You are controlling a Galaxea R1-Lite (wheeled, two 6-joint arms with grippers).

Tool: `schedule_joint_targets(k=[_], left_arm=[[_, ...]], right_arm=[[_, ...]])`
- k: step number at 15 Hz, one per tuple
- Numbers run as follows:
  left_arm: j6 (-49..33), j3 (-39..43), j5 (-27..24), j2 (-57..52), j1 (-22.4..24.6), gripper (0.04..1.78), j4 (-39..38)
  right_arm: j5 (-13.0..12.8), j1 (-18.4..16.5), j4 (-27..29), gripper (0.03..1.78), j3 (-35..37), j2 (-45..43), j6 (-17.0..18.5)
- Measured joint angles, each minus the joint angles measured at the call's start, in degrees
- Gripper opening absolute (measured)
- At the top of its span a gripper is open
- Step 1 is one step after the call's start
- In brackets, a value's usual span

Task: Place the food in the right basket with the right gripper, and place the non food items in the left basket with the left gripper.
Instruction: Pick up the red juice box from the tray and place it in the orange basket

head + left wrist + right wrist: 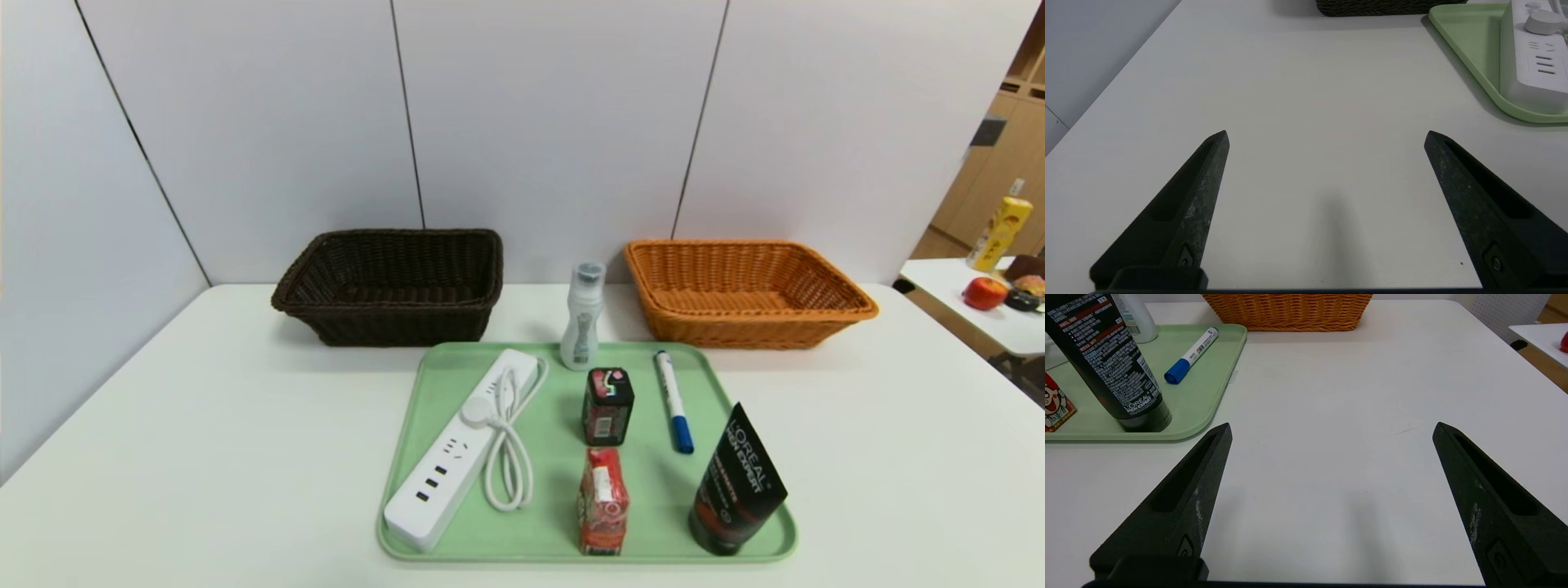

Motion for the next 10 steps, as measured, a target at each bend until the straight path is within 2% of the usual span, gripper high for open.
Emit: schedule_joint_targets(k=[5,7,10], left_arm=[[2.06,-3.21,-0.28,0.16,0.0,1.69,1.04],[2.26,-8.85,-0.52,2.19,0.0,1.69,3.58],[2.12,-20.52,-0.66,11.24,0.0,1.69,8.12]], right_arm=[[0.39,-0.02,0.61,1.7,-1.62,0.12,-0.93],[2.22,-0.02,4.27,1.7,-8.86,2.27,-1.1],[5.67,-0.02,13.95,1.7,-26.15,11.37,-1.15]])
